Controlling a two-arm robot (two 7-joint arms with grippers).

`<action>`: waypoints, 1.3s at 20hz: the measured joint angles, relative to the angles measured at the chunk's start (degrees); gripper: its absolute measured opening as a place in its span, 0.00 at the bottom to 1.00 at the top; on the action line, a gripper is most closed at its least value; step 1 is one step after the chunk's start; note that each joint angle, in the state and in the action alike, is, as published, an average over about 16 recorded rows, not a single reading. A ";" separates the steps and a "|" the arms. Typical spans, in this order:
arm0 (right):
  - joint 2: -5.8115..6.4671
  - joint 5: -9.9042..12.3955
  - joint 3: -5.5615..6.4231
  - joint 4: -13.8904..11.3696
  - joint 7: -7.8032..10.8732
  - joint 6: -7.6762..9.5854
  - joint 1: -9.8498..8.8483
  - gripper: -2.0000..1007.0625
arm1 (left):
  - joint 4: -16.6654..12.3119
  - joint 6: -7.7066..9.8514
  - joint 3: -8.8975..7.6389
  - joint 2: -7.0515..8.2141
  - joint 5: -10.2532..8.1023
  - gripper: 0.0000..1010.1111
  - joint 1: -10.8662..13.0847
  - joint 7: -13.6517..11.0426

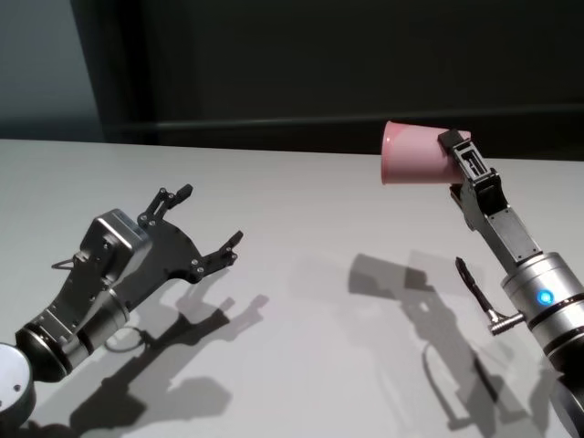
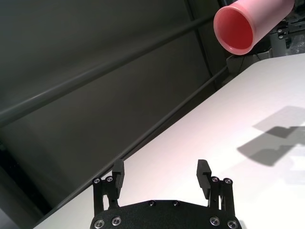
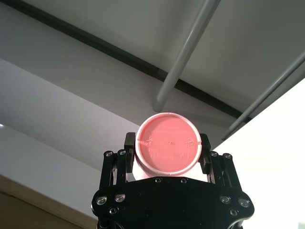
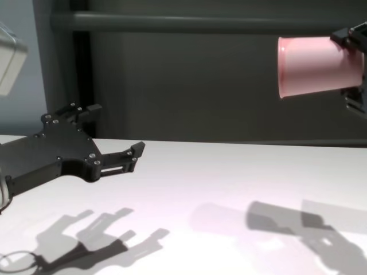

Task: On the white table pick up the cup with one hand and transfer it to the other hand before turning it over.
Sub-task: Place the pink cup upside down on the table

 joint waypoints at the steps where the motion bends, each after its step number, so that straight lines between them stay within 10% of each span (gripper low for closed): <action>1: 0.51 -1.12 -0.18 -0.61 -1.17 -0.50 -0.01 0.75 | 0.00 0.00 0.00 0.00 0.00 0.99 0.00 0.00; 11: 5.31 -10.64 -3.25 -5.05 -11.42 -2.29 1.18 0.75 | 0.00 0.00 0.00 0.00 0.00 0.99 0.00 0.00; 26: 11.09 -17.78 -8.66 -7.83 -20.45 1.26 5.23 0.75 | 0.01 0.00 0.00 0.00 0.00 0.99 0.00 0.00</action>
